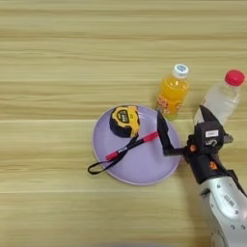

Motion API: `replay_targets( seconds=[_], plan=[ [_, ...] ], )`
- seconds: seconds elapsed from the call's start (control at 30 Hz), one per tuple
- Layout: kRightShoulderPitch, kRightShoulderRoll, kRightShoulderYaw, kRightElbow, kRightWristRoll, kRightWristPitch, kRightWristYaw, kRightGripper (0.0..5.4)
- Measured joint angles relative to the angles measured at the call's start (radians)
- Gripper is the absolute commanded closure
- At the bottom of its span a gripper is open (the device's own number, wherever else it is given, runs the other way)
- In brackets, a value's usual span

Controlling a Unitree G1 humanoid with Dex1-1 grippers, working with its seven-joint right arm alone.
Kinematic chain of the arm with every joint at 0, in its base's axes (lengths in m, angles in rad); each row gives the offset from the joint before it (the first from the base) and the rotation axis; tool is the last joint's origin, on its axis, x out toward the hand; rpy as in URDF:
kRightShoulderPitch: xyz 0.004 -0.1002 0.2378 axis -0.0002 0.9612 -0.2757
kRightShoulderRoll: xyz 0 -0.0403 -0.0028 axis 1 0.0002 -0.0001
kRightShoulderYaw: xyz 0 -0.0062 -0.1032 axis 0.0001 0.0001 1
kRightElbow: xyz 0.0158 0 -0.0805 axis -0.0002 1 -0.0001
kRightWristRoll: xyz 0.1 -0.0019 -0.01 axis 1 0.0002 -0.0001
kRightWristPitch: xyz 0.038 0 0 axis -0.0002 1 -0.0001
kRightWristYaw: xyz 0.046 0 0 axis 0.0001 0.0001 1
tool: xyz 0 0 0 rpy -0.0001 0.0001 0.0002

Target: Move the objects on the table

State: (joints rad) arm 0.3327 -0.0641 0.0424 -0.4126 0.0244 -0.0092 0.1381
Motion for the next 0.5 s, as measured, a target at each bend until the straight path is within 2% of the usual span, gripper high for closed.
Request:
replay_targets(
  seconds=[0.5],
  plan=[
    [-0.145, -0.006, -0.039, 0.102, 0.043, 0.106, 0.003, 0.04]
  ],
)
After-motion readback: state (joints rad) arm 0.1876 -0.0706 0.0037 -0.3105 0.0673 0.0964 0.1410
